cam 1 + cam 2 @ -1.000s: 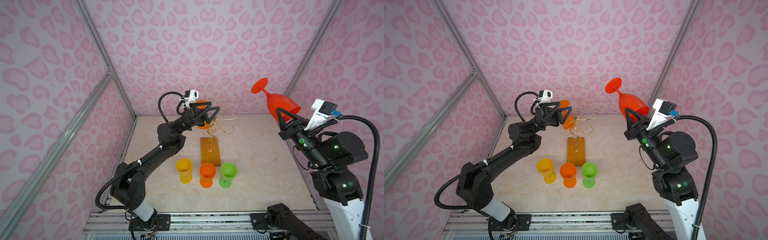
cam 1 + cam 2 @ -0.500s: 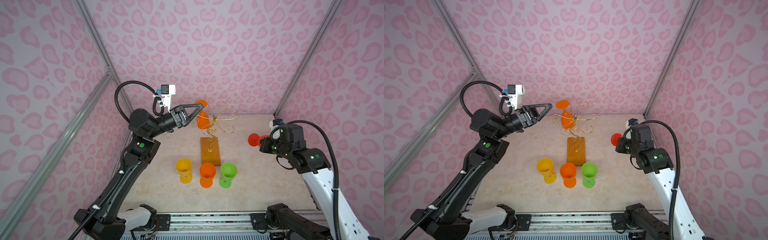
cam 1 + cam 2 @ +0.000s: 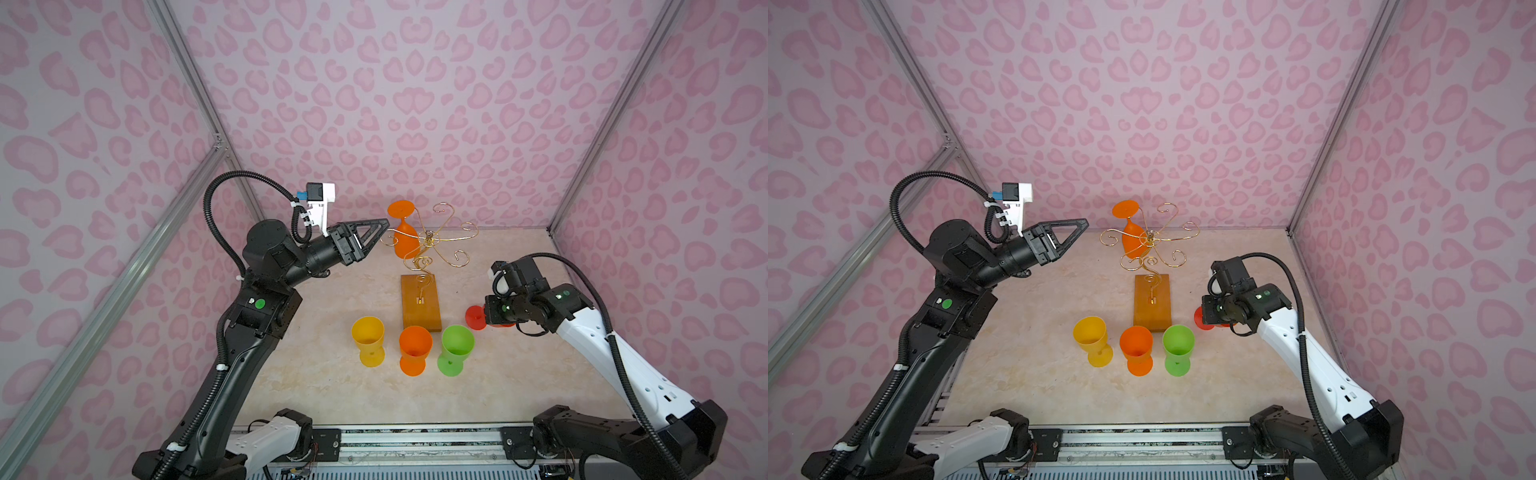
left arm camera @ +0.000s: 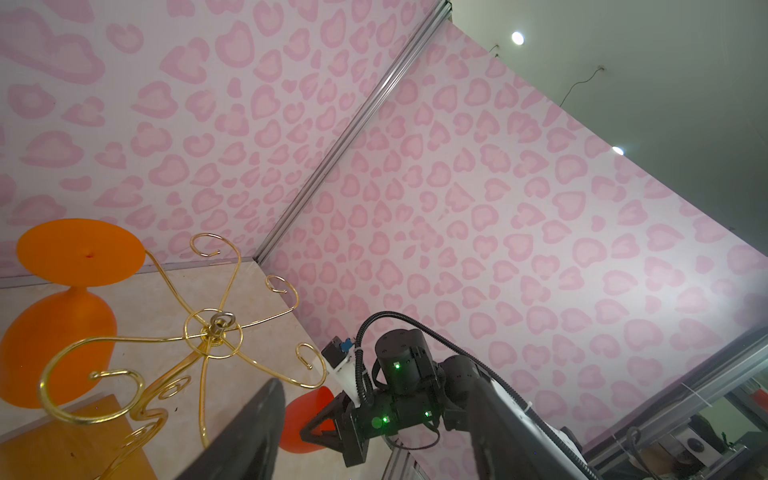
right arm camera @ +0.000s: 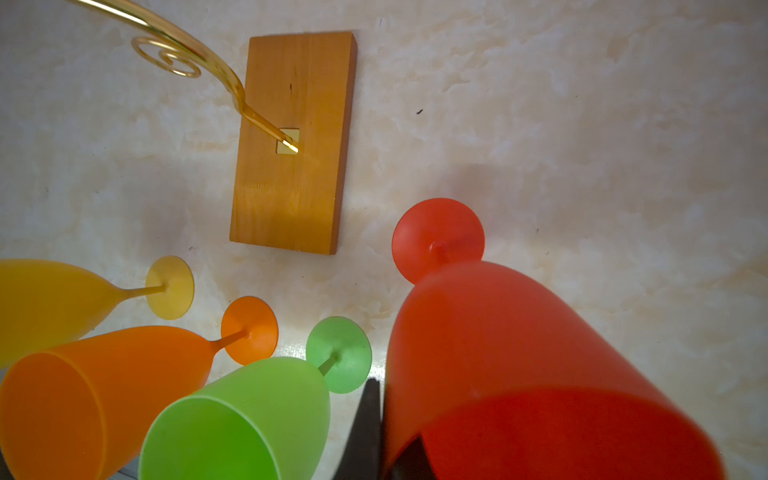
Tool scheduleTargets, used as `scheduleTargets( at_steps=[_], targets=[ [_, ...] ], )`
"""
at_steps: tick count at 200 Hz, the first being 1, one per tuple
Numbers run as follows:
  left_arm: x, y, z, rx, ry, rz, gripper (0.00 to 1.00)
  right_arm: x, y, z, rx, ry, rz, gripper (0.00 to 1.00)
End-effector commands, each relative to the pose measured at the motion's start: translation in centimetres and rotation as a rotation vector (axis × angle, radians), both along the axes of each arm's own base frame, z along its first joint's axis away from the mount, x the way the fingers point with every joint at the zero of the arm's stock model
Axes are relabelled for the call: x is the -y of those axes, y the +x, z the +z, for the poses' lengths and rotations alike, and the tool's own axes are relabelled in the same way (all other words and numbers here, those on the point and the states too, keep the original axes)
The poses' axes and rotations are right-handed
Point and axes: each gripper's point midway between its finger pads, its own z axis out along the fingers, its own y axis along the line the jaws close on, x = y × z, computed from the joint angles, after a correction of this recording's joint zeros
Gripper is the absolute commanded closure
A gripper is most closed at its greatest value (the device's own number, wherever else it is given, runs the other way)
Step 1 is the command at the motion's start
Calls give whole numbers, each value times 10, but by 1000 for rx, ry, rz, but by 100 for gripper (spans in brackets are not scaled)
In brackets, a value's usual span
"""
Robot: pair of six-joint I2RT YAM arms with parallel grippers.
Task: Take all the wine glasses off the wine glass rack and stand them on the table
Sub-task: 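Lower the red glass with the right gripper while the left gripper draws back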
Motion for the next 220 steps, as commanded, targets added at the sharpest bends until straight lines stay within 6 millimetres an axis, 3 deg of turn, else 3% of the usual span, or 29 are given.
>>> scheduleTargets(
  at_steps=[1,39,168,220],
  targets=[
    [-3,-3,5,33,10,10,28,-2,3,-7,-7,-64,27,100],
    [-5,-3,4,31,17,15,28,-11,5,-13,-34,-79,63,100],
    [-6,-4,-1,34,31,4,28,-17,13,-34,-123,-129,92,100],
    [-7,-5,-4,34,42,6,28,-25,20,-23,-101,-103,97,76]
  ],
)
